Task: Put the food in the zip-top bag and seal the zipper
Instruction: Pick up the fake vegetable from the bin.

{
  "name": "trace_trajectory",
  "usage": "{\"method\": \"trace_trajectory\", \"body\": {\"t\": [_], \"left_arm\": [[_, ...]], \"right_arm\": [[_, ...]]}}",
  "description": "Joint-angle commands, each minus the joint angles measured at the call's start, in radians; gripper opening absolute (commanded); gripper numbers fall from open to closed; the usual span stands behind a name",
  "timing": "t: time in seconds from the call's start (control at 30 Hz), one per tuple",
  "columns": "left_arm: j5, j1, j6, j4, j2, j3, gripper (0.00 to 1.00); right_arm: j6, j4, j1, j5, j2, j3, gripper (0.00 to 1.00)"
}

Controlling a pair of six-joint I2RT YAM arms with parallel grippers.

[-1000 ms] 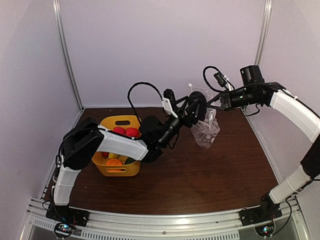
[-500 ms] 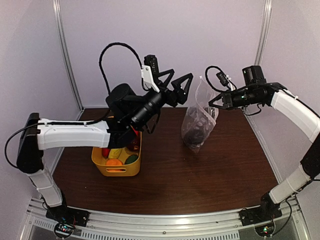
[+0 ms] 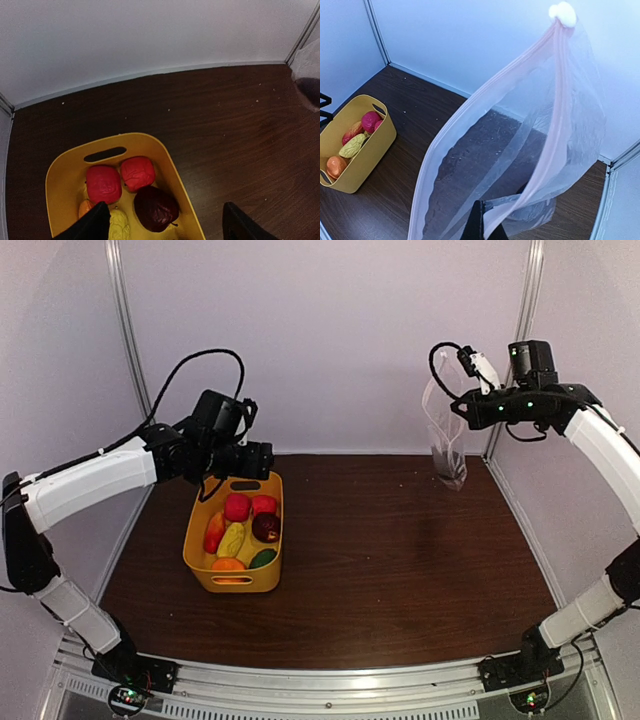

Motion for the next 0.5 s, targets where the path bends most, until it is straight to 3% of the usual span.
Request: {"method": "trace_trajectory", "body": {"t": [0.0,0.23,0.47], "left_arm": [[0.145,0.039,-0.027,-0.196,0.043,-0.024,0.78],[0.283,0.107,-0.098,-0.301,0.251,0.071,0.78],[0.261,0.127,-0.139,-0.261,0.338,0.075,0.76]], "right_arm": [[-0.002,0.080,0.003,-0.024,-0.012,-0.115,0.00],[-0.034,0.169,0.044,-0.104,-0.007,-0.312,0.00],[-0.033,0.227,0.063,-0.175,-0.036,-0.401,0.00]]}}
